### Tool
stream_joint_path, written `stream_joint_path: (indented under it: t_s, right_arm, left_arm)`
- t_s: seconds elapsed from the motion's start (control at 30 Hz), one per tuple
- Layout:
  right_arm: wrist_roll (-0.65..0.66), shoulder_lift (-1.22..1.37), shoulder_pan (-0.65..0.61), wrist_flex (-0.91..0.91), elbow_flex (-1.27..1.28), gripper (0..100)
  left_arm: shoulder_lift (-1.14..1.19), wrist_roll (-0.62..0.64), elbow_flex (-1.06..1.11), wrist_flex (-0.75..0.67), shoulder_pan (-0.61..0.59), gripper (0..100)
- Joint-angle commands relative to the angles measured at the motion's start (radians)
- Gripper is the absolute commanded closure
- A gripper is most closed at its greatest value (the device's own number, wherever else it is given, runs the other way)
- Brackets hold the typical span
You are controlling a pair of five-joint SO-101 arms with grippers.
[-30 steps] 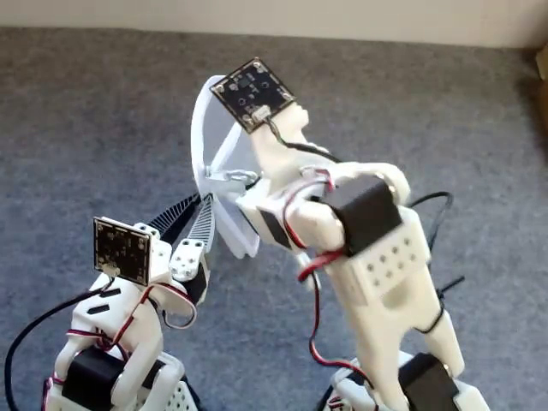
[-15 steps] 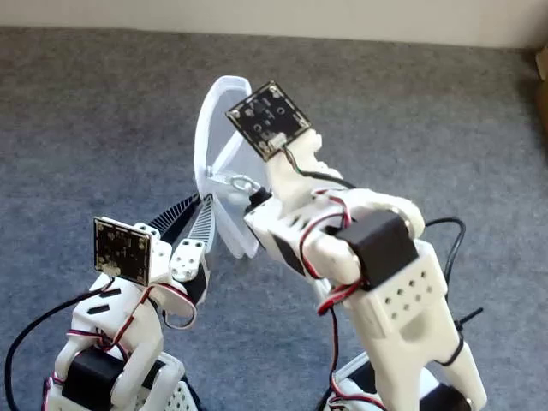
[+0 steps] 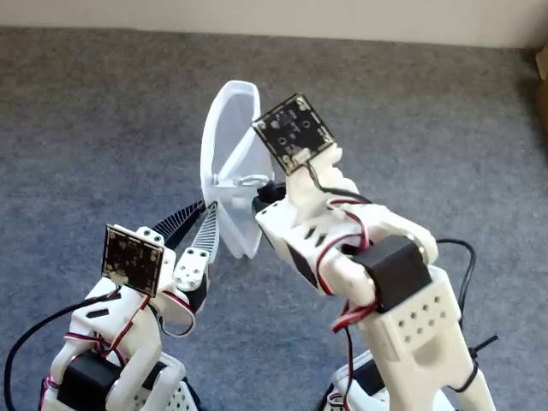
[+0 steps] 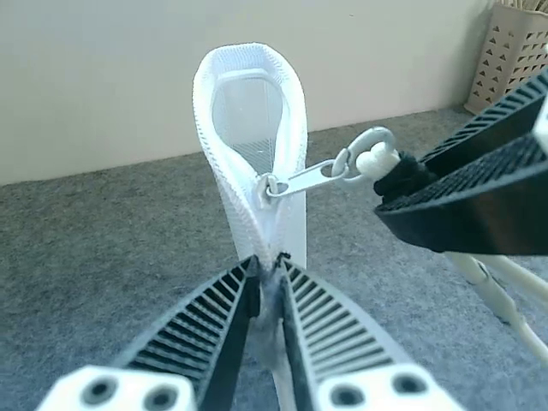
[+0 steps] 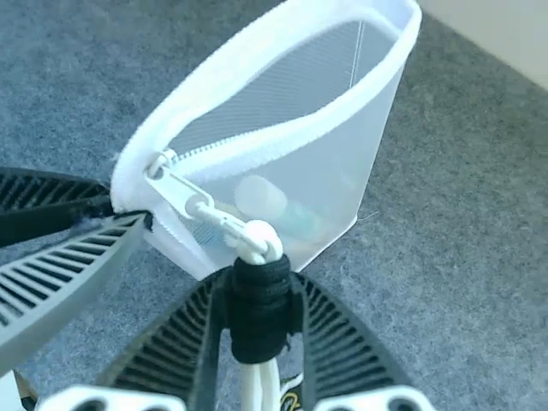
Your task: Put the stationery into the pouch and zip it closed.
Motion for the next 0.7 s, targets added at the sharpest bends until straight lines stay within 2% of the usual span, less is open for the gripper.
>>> stream_joint_path:
  t_s: [0.0, 0.07, 0.23, 0.47, 0.67]
  right_arm:
    - [0.009, -0.064, 0.033, -0.016, -0.008, 99.5]
    - [0.009, -0.07, 0.033, -0.016, -0.008, 99.5]
    - [0.008, -0.071, 0.031, -0.015, -0.007, 99.5]
    - [0.011, -0.073, 0.03, 0.005, -0.007, 99.5]
    - [0.012, -0.07, 0.004, 0.005, -0.007, 99.5]
  left_arm:
    - [-0.015, -0.009, -0.041, 0.005, 0.007, 99]
    - [-0.015, -0.009, -0.041, 0.005, 0.007, 98]
    - [-0.013, -0.005, -0.013, -0.046, 0.007, 85]
    - [-0.013, -0.003, 0.104, -0.236, 0.007, 84]
    - [-0.013, -0.005, 0.11, -0.261, 0.085, 84]
